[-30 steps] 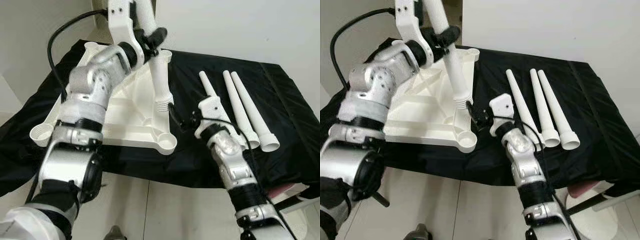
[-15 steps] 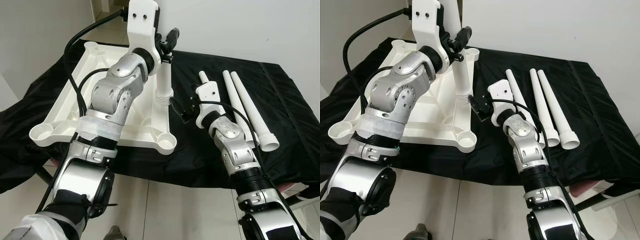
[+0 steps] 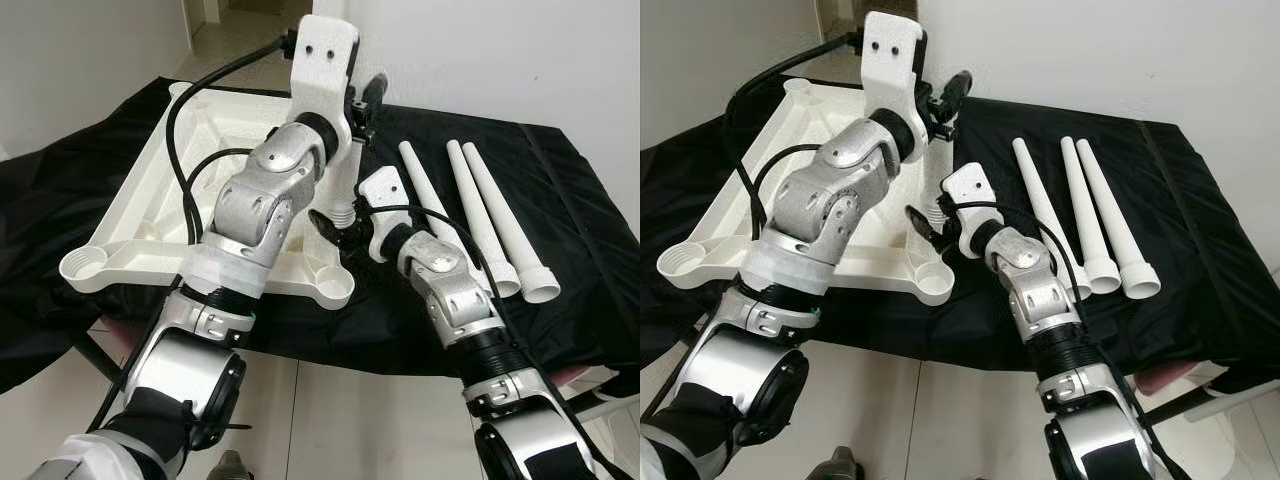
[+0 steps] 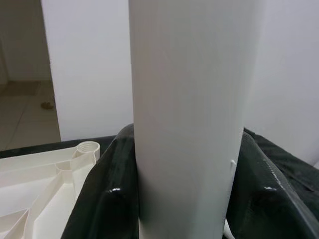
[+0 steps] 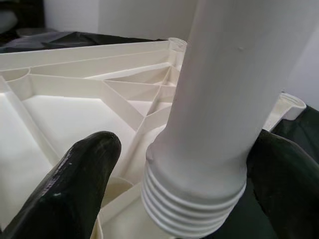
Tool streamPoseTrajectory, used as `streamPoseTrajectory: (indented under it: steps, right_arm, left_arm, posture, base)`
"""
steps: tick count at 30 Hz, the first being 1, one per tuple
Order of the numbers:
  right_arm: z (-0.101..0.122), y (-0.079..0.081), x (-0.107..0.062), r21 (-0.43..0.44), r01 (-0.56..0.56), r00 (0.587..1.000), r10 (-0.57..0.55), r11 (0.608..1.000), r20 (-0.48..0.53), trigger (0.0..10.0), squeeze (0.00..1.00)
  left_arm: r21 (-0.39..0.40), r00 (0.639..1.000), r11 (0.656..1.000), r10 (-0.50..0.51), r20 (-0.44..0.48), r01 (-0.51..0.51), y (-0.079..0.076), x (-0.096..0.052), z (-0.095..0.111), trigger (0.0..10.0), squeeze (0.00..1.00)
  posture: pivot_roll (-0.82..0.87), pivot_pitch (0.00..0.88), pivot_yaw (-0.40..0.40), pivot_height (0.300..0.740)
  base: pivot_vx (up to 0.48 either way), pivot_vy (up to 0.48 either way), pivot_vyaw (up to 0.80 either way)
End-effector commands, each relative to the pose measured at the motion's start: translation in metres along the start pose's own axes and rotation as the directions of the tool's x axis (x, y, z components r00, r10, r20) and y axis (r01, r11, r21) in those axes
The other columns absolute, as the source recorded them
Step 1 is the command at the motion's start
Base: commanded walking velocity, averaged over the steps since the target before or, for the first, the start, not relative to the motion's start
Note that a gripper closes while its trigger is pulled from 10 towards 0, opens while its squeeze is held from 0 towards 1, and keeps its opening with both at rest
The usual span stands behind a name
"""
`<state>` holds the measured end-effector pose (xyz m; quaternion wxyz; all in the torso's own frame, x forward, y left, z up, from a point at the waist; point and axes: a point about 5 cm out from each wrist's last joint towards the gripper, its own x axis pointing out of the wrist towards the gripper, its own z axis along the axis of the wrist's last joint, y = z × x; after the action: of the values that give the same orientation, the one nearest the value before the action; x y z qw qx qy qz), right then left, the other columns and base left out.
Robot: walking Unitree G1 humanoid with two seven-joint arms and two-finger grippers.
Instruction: Building children table
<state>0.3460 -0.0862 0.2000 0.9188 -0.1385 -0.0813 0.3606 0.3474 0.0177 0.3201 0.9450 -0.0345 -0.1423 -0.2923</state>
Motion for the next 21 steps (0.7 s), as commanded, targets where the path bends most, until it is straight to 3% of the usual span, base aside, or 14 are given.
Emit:
streamPoseTrajectory:
  steps: [1,5,9,13,21]
  right_arm:
    - [0.006,0.009,0.004,-0.002,-0.057,0.998,0.057,0.998,0.027,10.0,0.0]
    - [0.008,0.008,0.003,-0.012,-0.055,0.998,0.055,0.998,0.042,10.0,0.0]
    - [0.009,-0.002,0.005,-0.022,0.037,0.998,-0.035,0.999,0.05,10.0,0.0]
    - [0.014,-0.012,0.01,0.046,0.137,0.987,-0.141,0.989,0.075,10.0,0.0]
    - [0.013,-0.016,0.012,0.076,0.173,0.981,-0.178,0.982,0.071,10.0,0.0]
  left_arm:
    - [0.007,0.997,0.998,-0.057,0.043,0.057,-0.011,0.004,0.01,10.0,0.0]
    - [0.009,0.997,0.998,-0.058,0.044,0.057,-0.012,0.004,0.011,10.0,0.0]
    - [0.002,0.997,0.998,-0.067,0.043,0.067,-0.014,0.004,0.011,10.0,0.0]
    - [-0.006,0.996,0.997,-0.079,0.042,0.079,-0.022,0.003,0.01,10.0,0.0]
    - [-0.016,0.995,0.996,-0.086,0.046,0.087,-0.027,0.003,0.01,10.0,0.0]
  posture:
    - [0.18,0.027,-0.046,0.74]
    - [0.17,0.026,-0.041,0.74]
    - [0.17,0.025,-0.04,0.74]
    - [0.17,0.024,-0.041,0.74]
    - [0.18,0.021,-0.048,0.74]
  base:
    - [0.0,0.0,0.0]
    - [0.0,0.0,0.0]
    - [0.0,0.0,0.0]
    - [0.0,0.0,0.0]
    - [0.0,0.0,0.0]
